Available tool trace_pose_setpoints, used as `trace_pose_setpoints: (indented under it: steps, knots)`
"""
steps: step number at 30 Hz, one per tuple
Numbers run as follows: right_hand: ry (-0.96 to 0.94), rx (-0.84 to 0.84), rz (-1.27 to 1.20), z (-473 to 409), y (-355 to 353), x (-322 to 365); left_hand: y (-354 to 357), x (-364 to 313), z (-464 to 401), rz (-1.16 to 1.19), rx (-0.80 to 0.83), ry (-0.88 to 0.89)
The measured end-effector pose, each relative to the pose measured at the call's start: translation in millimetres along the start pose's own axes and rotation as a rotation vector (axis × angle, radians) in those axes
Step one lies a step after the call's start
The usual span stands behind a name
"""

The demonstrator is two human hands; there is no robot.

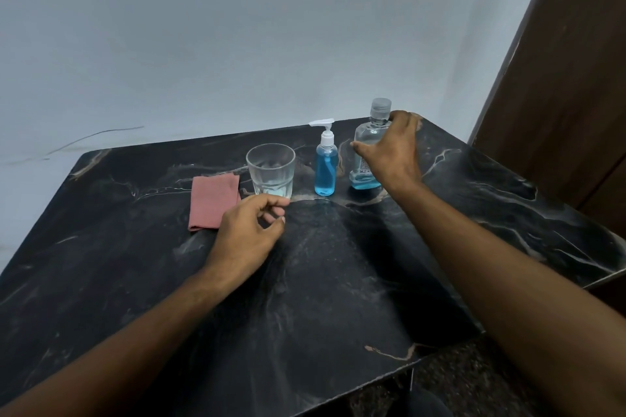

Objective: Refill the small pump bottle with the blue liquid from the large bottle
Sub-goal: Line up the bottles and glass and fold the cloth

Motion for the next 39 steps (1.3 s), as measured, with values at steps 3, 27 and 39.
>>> trace_pose_setpoints:
  steps: [3,27,39]
  knots:
    - [0.002,0.013,-0.004,-1.4,1.8,0.1,0.7,1.2,-1.2,-0.006,0.003,0.000]
    - [-0.510,0.461,-0.307,169.7,41.4,126.7,-95.9,42.2,-4.5,-0.249,-0.264,-0.115]
    - [-0.597,0.810,0.056,215.9,173.3,180.6,-130.0,47.4,0.4,-0.251,-0.326,-0.099]
Point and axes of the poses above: each hand's wrist, its own z-axis away from the middle knuckle, its own y-axis out of the palm, x = y × z, the point moved 8 cm from there along -z, towards the middle knuckle, and after that the axes turned 11 degrees about -x, right-handed, at the moved point
